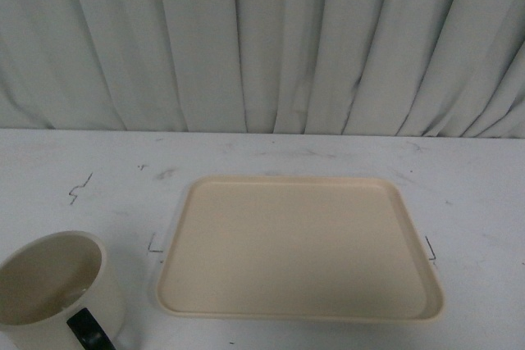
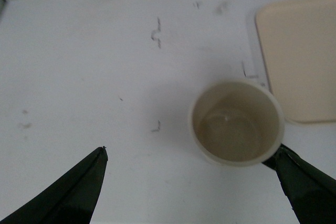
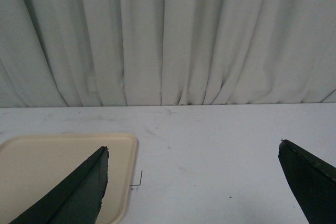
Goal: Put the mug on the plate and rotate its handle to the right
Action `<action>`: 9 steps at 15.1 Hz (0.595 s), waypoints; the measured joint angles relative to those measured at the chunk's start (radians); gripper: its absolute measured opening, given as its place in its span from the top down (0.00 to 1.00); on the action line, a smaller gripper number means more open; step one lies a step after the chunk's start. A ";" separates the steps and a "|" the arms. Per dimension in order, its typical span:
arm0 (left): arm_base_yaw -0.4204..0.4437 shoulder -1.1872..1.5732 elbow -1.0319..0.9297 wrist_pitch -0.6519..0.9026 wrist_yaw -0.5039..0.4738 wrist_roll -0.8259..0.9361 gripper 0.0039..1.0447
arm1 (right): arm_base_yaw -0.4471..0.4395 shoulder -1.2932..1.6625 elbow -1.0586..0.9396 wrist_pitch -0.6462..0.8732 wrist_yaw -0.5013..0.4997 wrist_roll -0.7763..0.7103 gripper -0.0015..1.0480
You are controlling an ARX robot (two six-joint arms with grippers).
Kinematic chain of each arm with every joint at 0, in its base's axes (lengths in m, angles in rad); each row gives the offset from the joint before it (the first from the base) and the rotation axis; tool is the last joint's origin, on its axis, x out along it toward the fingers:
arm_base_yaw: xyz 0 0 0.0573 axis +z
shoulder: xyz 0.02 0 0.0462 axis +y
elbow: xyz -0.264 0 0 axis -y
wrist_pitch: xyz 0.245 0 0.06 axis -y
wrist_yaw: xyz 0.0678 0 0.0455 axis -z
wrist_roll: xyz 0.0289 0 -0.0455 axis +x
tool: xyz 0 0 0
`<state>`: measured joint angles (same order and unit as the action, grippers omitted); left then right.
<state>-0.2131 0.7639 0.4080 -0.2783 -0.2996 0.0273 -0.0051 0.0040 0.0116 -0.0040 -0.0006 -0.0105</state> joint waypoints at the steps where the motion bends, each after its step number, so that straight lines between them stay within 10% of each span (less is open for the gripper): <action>1: 0.015 0.116 0.047 -0.010 0.051 -0.002 0.06 | 0.000 0.000 0.000 0.000 0.000 0.000 0.06; 9: 0.135 0.691 0.308 -0.063 0.183 -0.023 0.06 | 0.000 0.000 0.000 0.000 0.000 0.000 0.06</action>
<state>-0.0784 1.4548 0.7158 -0.3416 -0.1162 0.0044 -0.0051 0.0040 0.0116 -0.0040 -0.0006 -0.0109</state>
